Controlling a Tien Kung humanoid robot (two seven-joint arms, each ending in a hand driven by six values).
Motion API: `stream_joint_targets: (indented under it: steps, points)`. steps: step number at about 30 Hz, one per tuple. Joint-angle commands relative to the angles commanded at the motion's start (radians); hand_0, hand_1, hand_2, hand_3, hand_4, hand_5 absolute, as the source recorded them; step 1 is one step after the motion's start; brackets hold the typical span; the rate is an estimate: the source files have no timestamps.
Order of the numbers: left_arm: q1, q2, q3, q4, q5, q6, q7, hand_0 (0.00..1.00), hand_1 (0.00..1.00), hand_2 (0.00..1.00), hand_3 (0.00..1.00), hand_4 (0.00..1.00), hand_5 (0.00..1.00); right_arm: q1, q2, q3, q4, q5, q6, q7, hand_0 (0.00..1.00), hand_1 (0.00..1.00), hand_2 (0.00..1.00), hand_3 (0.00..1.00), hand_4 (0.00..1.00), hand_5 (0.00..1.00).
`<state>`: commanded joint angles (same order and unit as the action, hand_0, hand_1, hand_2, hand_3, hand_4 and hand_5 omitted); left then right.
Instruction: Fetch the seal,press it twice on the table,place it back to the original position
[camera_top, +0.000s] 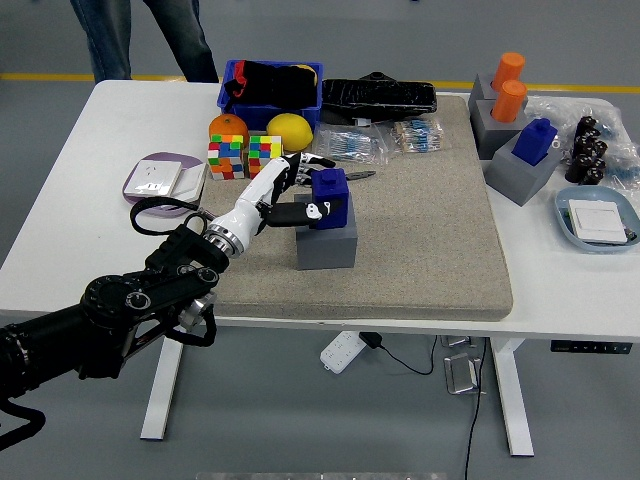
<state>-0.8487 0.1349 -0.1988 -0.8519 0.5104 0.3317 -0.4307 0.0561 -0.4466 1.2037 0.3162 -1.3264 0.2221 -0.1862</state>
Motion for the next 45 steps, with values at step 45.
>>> stream_joint_targets:
  steps: [45]
  points:
    - [-0.062,0.03,0.056,0.015,0.046,-0.026,0.033,0.841,0.576,0.491,0.684,0.653,0.002,-0.003,0.001,0.017,0.002,-0.001,0.001,0.001,0.834,0.744,0.74,0.709,0.802,0.603]
